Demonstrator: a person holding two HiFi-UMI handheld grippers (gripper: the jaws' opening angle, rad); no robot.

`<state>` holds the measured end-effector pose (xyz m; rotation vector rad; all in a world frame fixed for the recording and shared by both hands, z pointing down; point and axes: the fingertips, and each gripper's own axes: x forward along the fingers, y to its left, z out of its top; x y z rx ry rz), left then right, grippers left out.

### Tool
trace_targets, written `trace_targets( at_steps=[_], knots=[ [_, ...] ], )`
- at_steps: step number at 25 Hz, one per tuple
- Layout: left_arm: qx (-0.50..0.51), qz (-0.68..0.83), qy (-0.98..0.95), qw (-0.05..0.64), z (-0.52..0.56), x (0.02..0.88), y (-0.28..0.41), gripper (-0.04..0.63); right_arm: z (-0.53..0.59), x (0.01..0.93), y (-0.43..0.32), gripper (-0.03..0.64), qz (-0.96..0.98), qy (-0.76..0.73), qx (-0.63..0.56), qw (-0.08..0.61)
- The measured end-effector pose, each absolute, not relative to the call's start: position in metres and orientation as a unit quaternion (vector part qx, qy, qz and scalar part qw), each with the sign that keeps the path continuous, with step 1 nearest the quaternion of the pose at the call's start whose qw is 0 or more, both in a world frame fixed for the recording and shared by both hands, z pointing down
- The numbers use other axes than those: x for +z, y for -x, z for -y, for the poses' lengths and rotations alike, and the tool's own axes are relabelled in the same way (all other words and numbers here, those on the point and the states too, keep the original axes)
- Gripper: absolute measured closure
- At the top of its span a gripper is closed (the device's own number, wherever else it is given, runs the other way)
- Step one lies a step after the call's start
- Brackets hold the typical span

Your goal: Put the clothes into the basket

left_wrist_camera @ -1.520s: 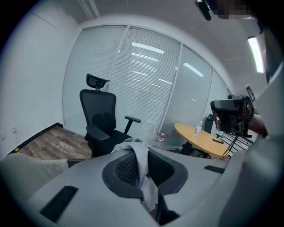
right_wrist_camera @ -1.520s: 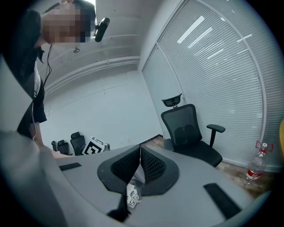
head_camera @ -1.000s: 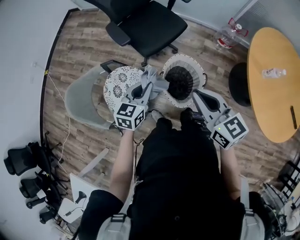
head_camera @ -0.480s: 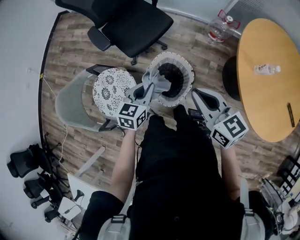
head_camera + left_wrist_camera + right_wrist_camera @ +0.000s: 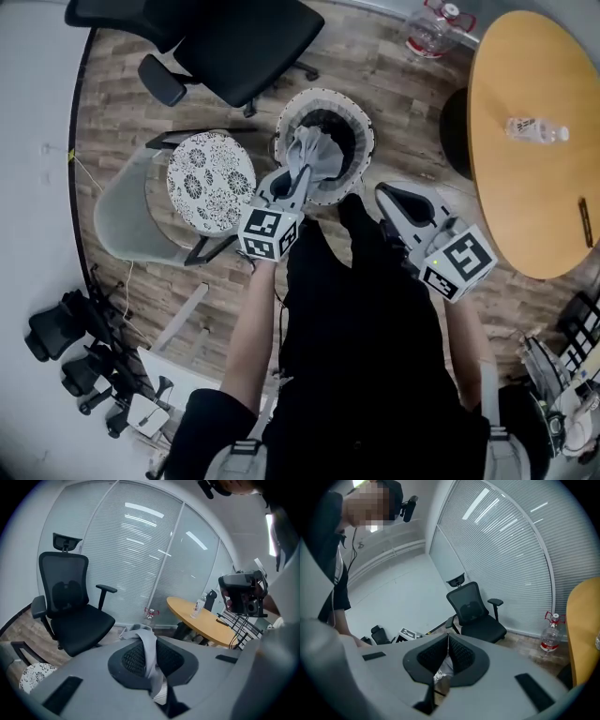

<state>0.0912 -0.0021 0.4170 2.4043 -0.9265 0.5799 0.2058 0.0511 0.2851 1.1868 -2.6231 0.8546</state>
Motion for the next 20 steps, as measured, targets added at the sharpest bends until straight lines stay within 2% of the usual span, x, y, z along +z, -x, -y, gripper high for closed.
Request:
trace_targets(
  at_steps=[20],
  knots=[
    [0.293, 0.264, -0.875, 0.282, 0.015, 0.593, -0.162, 0.555, -0.048, 0.431, -0.23, 0.6, 0.834, -0.402, 0.369, 0.081]
  ],
)
